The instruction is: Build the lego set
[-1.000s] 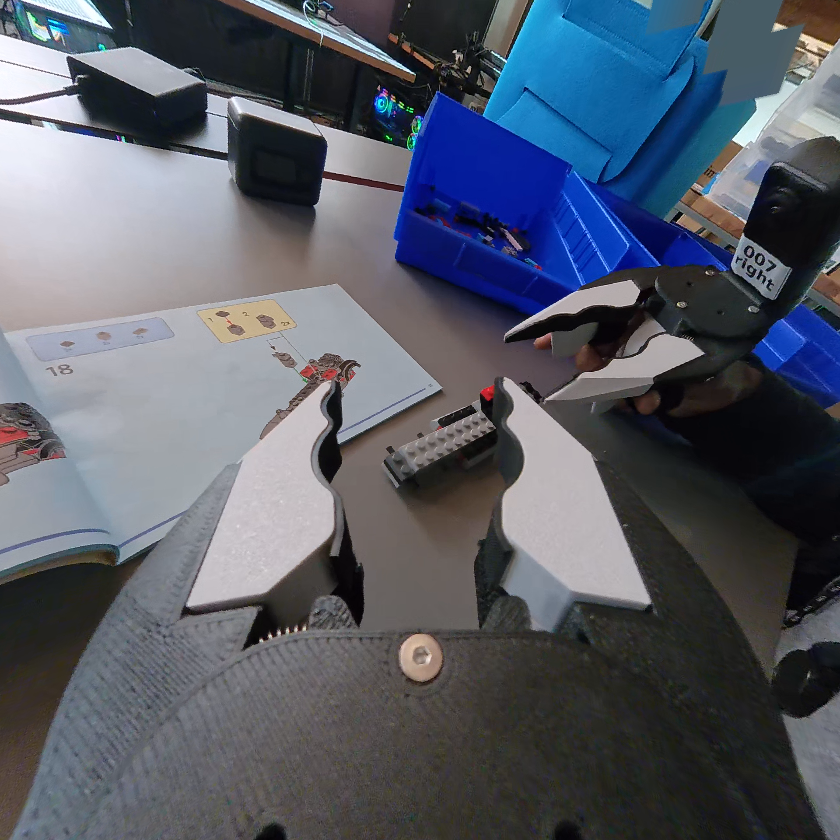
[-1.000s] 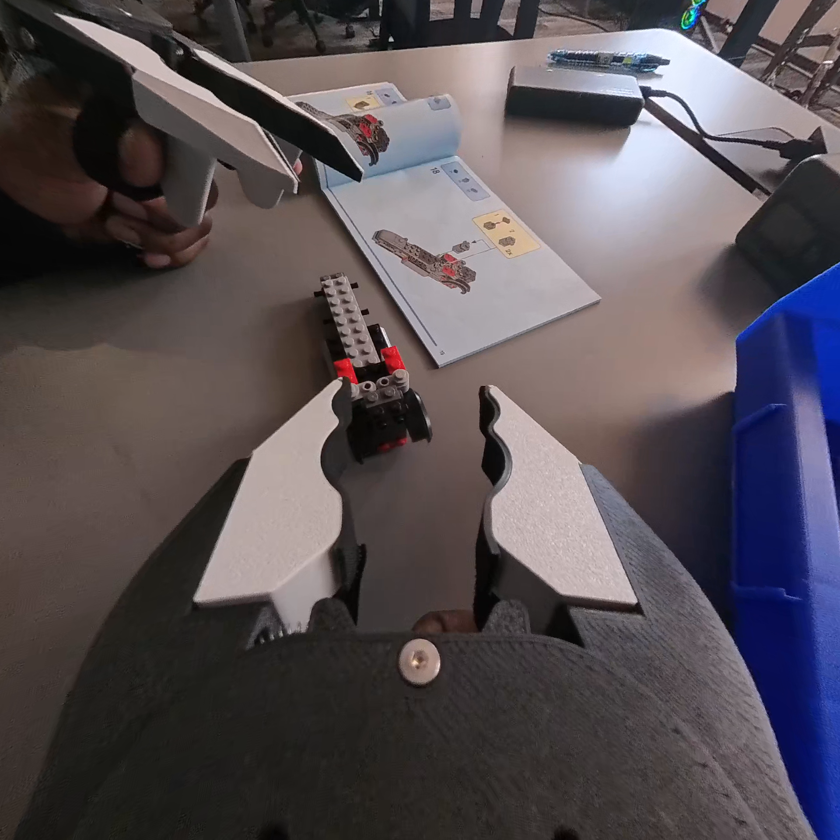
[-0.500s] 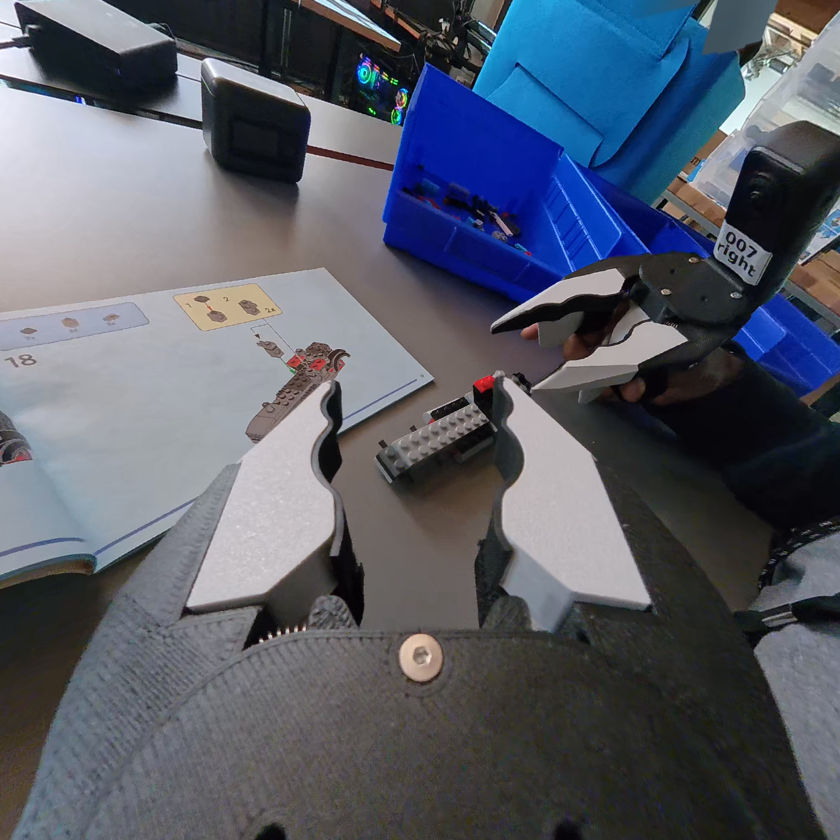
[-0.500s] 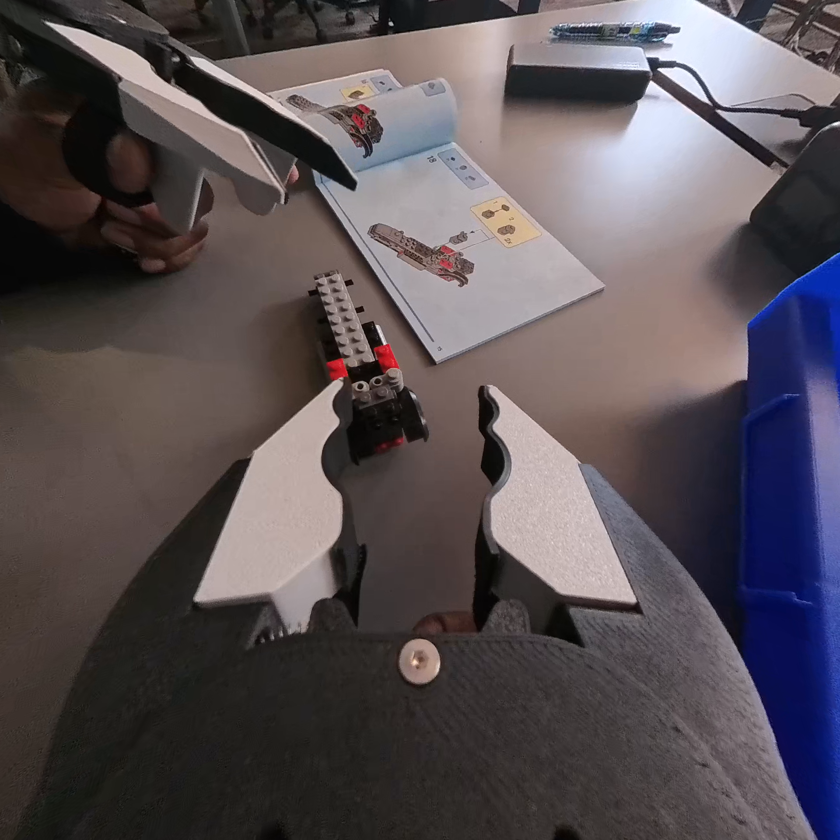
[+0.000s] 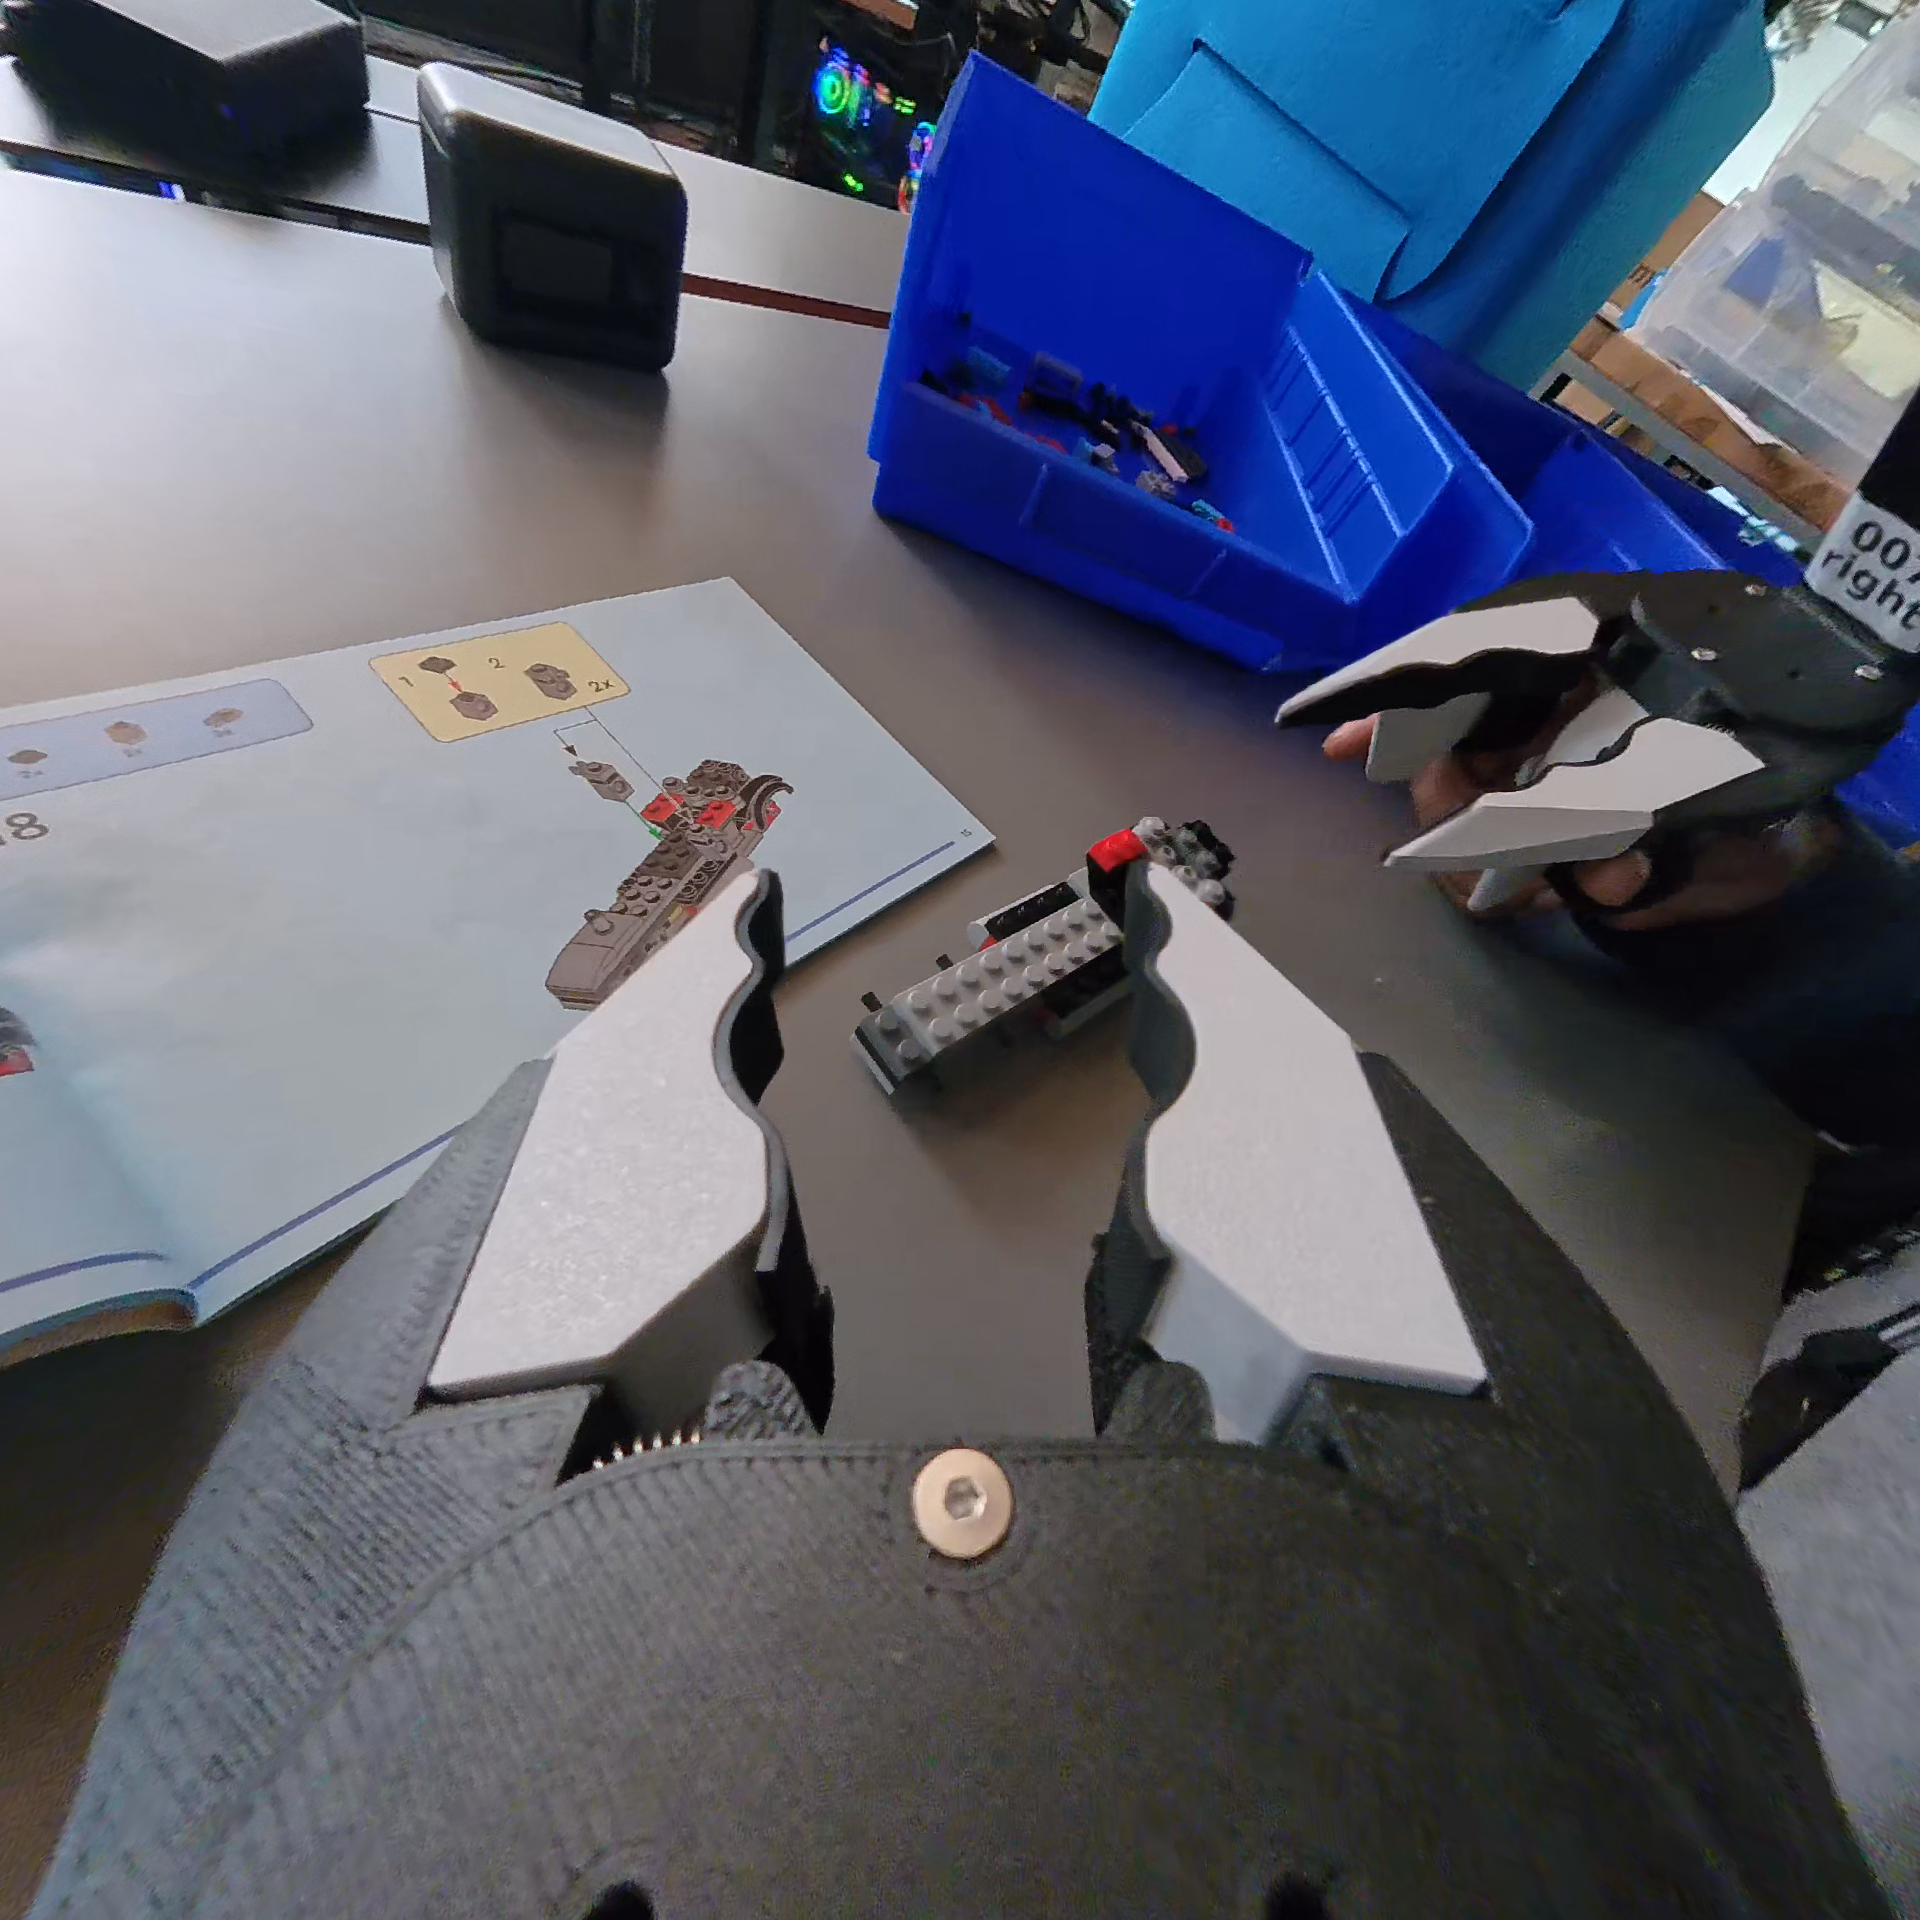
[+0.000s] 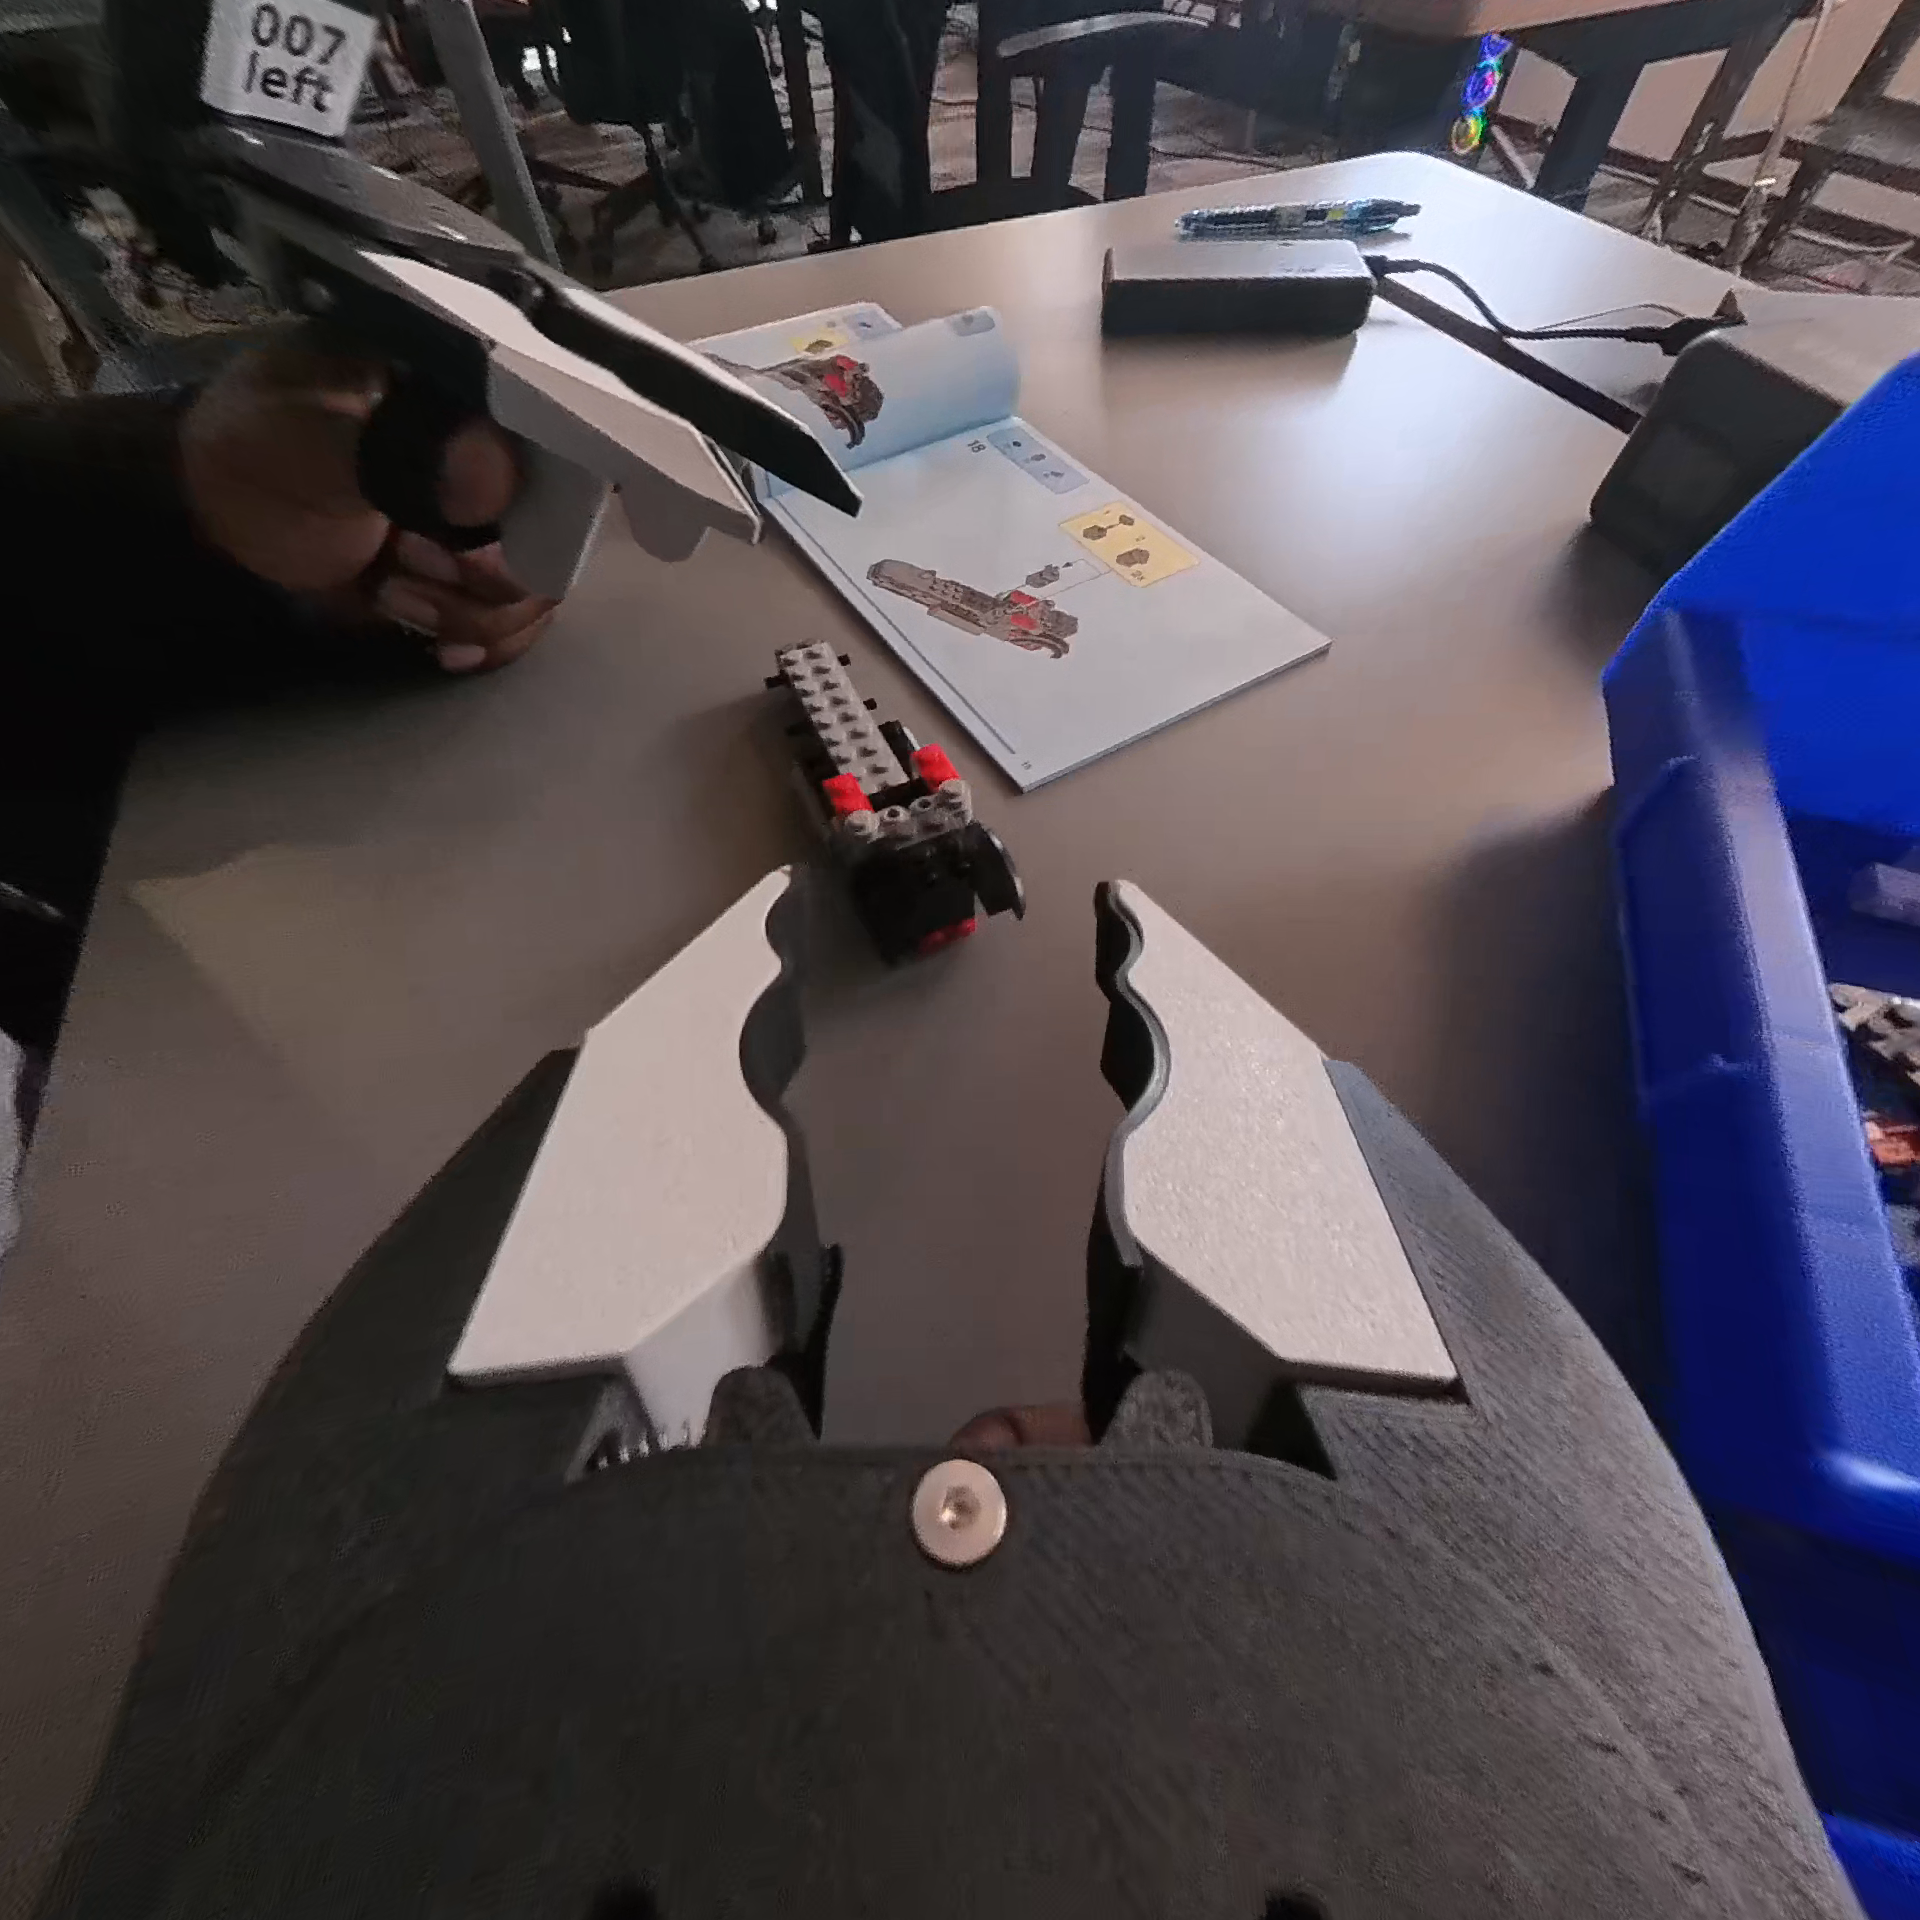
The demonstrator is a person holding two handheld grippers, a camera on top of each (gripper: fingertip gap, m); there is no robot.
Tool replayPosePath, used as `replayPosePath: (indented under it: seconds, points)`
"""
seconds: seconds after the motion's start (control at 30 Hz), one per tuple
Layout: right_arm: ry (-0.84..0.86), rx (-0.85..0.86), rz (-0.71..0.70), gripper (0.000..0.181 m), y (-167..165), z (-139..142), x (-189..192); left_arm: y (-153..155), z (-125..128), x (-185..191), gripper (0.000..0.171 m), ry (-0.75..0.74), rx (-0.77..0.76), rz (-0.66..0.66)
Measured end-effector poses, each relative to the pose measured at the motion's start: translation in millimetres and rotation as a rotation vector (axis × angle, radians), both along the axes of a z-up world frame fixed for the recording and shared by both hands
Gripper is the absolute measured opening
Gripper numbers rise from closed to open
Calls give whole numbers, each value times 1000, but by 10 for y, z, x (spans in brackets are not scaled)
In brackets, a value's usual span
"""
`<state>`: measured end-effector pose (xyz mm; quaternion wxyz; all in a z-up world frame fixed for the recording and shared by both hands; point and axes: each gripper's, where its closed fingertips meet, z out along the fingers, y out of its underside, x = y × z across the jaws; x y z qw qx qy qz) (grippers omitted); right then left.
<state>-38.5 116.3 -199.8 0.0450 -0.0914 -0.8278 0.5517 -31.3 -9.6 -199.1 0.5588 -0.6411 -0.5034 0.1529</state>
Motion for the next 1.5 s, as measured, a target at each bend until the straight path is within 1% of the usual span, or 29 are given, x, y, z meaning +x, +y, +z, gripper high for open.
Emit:
replayPosePath:
  seconds: [0.13, 0.3, 0.53, 0.6, 0.67, 0.73, 0.8, 0.87, 0.9, 0.93, 1.0, 1.07, 1.13, 1.23, 1.3, 1.37, 1.5]
  points:
    - [-2, 6, 32, 56, 118, -10, 113, -8, 18, 3, 66, 10, 7, 3]
    - [10, 22, 50, 56, 217, -34, 201, 9, -72, -27, 66, -27, -61, 18]
    - [-34, 7, 59, 54, 307, -22, 219, 16, -156, -68, 65, -66, -113, 35]
    - [-43, 7, 62, 54, 308, -24, 217, -7, -131, -111, 64, -54, -135, 58]
    - [-52, 12, 68, 54, 304, -35, 223, 29, -11, -237, 62, -62, -173, 70]
    - [-56, 15, 72, 54, 301, -41, 226, 264, 299, -473, 61, -37, -218, -6]
    - [-52, 21, 77, 54, 296, -49, 236, 651, 593, -758, 56, -25, -292, -140]
    - [-38, 32, 84, 54, 288, -62, 253, 1107, 713, -1035, 53, -44, -397, -304]
    - [-28, 38, 88, 54, 285, -68, 264, 1327, 704, -1168, 50, -57, -458, -383]
    - [-17, 43, 92, 54, 283, -76, 275, 1542, 655, -1281, 47, -72, -521, -465]
    - [5, 53, 98, 54, 279, -85, 295, 1856, 445, -1501, 41, -117, -669, -593]
    - [25, 64, 103, 54, 276, -99, 312, 2056, 171, -1629, 38, -212, -777, -700]
    - [40, 72, 106, 54, 274, -108, 325, 2187, -61, -1625, 38, -317, -834, -802]
    - [42, 75, 112, 54, 276, -113, 335, 2216, -340, -1594, 38, -417, -950, -905]
    - [28, 69, 116, 54, 280, -107, 334, 2218, -461, -1579, 37, -454, -1004, -946]
    - [14, 63, 119, 54, 284, -100, 333, 2291, -470, -1581, 31, -465, -982, -972]
    - [1, 57, 123, 54, 286, -94, 333, 2317, -498, -1596, 27, -493, -994, -1002]
